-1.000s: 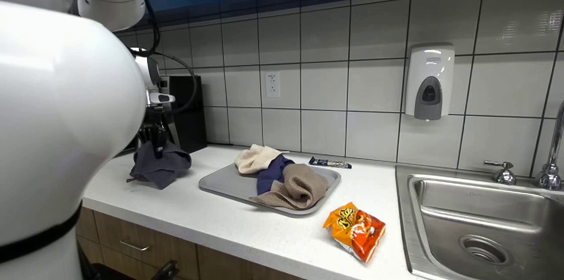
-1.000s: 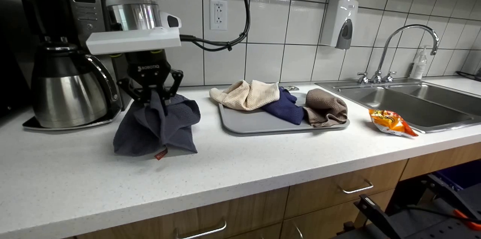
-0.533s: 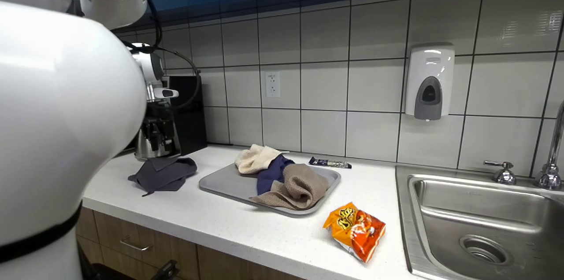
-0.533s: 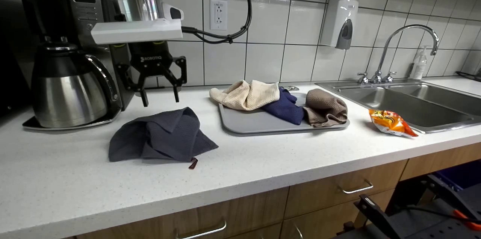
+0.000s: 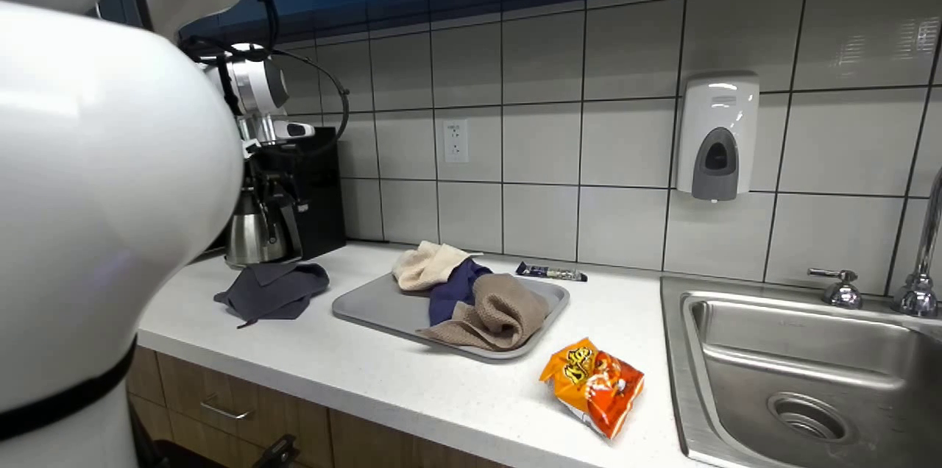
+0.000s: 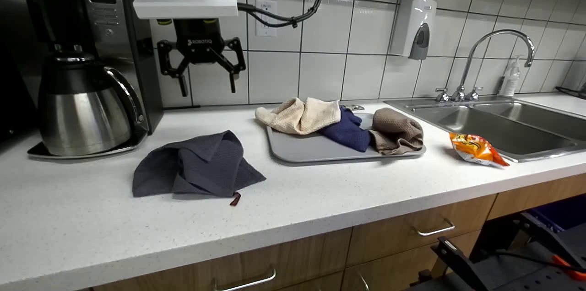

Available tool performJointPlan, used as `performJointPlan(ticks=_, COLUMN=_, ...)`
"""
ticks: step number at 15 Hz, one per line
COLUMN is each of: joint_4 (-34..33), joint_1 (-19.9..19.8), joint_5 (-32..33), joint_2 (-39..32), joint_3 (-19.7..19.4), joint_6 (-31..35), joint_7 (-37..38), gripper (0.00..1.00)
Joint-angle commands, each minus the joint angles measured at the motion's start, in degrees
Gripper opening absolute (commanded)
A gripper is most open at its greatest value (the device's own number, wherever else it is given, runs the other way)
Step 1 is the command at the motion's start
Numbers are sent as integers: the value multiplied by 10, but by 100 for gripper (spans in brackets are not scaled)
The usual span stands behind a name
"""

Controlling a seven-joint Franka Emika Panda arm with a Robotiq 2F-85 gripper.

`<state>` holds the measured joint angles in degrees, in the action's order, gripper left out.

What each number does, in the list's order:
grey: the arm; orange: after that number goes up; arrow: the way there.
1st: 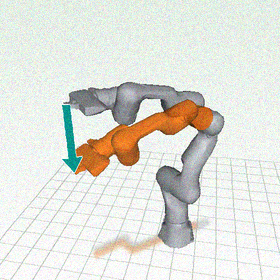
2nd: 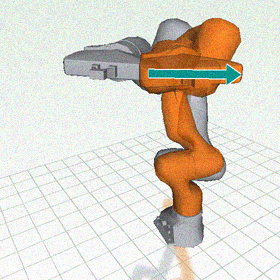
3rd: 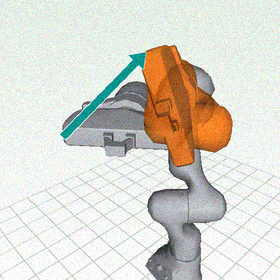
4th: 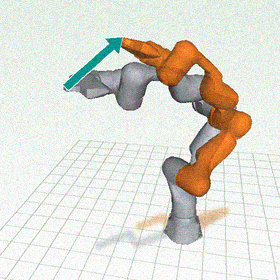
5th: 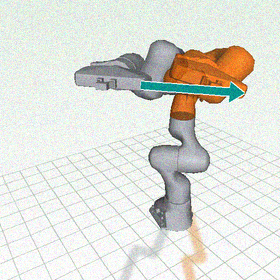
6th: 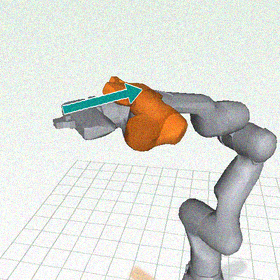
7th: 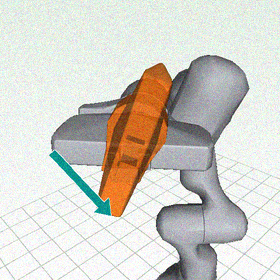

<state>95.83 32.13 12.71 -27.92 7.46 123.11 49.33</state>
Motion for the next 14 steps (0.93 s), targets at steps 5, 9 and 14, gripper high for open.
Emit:
performJointPlan(ticks=5, joint_4=91, joint_1=-58, joint_5=-1, joint_2=87, joint_3=5, joint_6=11, joint_7=-31, gripper=100)
performJointPlan(ticks=9, joint_4=123, joint_1=-89, joint_5=3, joint_2=105, joint_3=0, joint_6=25, joint_7=-57, gripper=100)
performJointPlan(ticks=14, joint_4=143, joint_1=-124, joint_5=6, joint_2=102, joint_3=-15, joint_6=56, joint_7=-93, gripper=100)
